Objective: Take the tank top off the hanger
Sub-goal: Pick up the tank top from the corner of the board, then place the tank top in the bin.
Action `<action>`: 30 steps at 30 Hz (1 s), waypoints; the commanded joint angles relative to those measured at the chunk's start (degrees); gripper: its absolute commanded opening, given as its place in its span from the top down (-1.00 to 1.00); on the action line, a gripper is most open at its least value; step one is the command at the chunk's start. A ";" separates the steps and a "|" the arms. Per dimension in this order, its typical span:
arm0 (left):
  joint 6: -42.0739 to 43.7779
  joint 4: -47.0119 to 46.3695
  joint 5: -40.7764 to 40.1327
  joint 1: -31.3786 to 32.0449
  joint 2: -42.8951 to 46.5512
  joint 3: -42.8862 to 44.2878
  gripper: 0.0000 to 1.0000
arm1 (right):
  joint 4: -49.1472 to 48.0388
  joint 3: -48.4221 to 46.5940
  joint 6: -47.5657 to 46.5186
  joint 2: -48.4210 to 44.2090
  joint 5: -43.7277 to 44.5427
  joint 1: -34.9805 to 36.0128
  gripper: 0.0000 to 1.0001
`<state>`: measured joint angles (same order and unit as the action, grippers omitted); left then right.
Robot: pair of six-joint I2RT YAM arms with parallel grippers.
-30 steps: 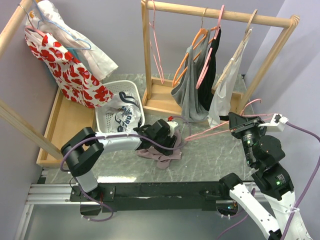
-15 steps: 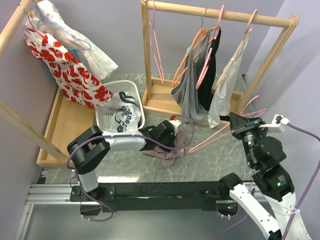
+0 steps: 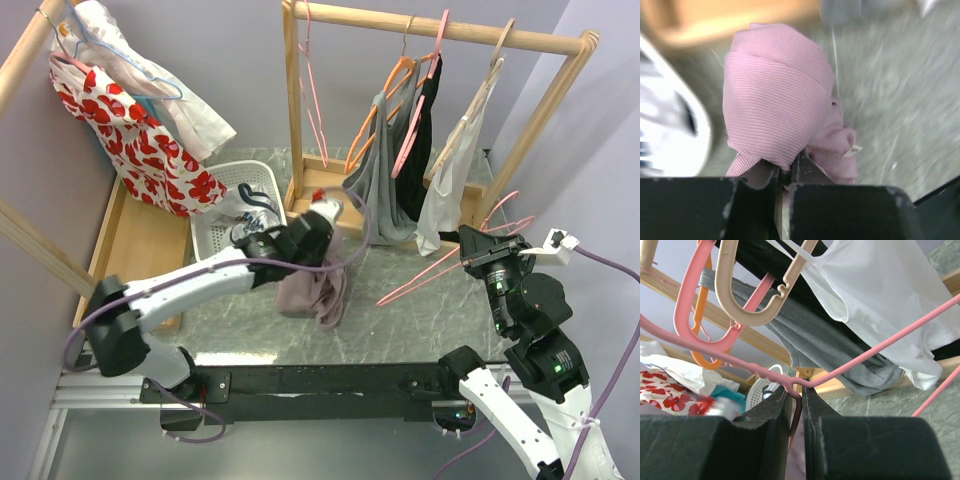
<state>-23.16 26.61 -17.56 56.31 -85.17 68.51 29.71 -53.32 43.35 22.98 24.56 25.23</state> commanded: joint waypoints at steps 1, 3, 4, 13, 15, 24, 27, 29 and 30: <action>1.97 4.06 -8.96 -1.47 7.11 7.76 0.98 | -2.29 -0.82 -0.90 0.57 0.49 -0.19 0.64; 1.80 5.89 -11.43 -2.95 8.69 9.79 0.98 | -2.64 -0.65 -0.90 0.49 0.40 -0.10 0.64; 1.89 6.08 -13.27 -3.92 9.22 10.06 0.98 | -2.73 -0.56 -0.90 0.48 0.40 -0.10 0.64; -0.39 7.75 -21.37 -15.08 13.71 10.68 0.98 | -3.61 0.06 -0.64 1.19 -0.56 -0.19 0.64; -1.27 7.41 -19.98 -18.76 13.97 10.77 0.98 | -3.96 -0.03 -0.73 1.89 -0.91 -0.18 0.63; -1.72 4.60 -17.43 -30.62 10.81 4.72 0.98 | -4.67 -0.64 -1.69 3.03 -1.18 -0.10 0.63; -1.80 3.01 -9.61 -32.93 10.73 1.55 0.98 | -4.84 -0.21 -1.78 2.94 -1.00 -0.10 0.63; -3.37 3.79 -8.01 -32.94 9.85 0.23 0.98 | -5.19 -0.03 -1.87 3.38 -1.09 -0.10 0.63; -4.26 4.67 -8.62 -32.94 8.36 -1.35 0.98 | -5.28 -0.03 -1.87 3.82 -1.52 -0.18 0.63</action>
<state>-24.97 33.01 -30.04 23.49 -74.65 69.69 27.92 -53.23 42.44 25.78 22.92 25.23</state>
